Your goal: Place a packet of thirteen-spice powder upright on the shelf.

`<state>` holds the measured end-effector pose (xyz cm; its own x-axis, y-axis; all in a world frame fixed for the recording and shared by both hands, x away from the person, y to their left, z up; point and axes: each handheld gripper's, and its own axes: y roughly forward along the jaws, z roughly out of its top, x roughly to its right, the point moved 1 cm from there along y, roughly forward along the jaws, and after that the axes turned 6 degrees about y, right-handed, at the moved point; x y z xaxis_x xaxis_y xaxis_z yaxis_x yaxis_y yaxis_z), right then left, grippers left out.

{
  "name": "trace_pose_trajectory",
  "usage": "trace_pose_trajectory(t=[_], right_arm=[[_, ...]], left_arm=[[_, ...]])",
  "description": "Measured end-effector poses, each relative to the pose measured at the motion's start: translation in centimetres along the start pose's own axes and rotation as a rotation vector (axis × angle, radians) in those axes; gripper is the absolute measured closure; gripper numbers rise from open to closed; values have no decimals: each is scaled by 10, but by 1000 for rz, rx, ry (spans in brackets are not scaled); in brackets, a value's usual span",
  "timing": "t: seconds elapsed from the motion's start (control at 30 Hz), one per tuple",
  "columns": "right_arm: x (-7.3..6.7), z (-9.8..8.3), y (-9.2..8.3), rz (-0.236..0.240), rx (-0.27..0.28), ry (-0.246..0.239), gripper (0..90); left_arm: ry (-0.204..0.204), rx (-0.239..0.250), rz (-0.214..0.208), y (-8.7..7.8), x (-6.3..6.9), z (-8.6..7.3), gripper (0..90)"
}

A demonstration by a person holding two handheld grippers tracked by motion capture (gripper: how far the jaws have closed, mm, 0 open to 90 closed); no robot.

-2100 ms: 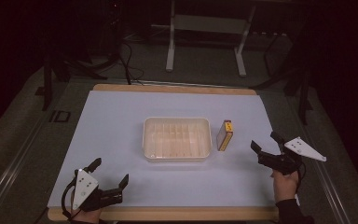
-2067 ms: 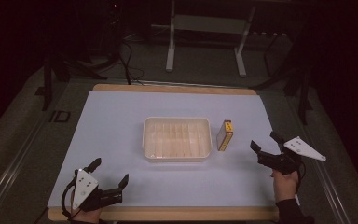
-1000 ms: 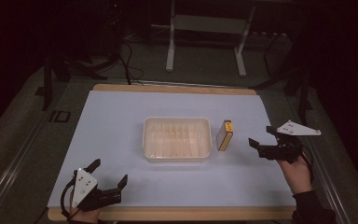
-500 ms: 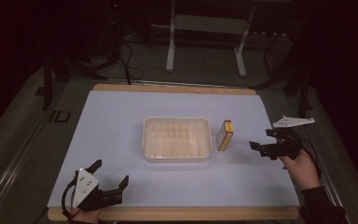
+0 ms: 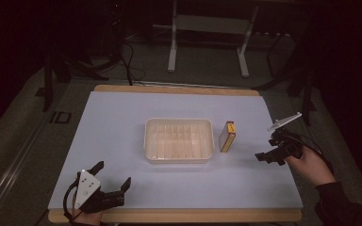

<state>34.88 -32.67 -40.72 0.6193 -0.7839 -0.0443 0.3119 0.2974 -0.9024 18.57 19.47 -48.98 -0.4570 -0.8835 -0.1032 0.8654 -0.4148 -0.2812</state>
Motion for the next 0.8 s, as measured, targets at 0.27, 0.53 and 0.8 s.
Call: trace_pose_trajectory(t=[0.27,0.53,0.8], right_arm=[[2,-1,8,29,-181,-60,168],[-2,-3,13,89,-305,-170,172],[-10,-8,21,159,-416,-315,173]], left_arm=[[1,1,0,0,0,0,0],[4,-2,0,0,0,0,0],[5,-1,-2,0,1,0,0]])
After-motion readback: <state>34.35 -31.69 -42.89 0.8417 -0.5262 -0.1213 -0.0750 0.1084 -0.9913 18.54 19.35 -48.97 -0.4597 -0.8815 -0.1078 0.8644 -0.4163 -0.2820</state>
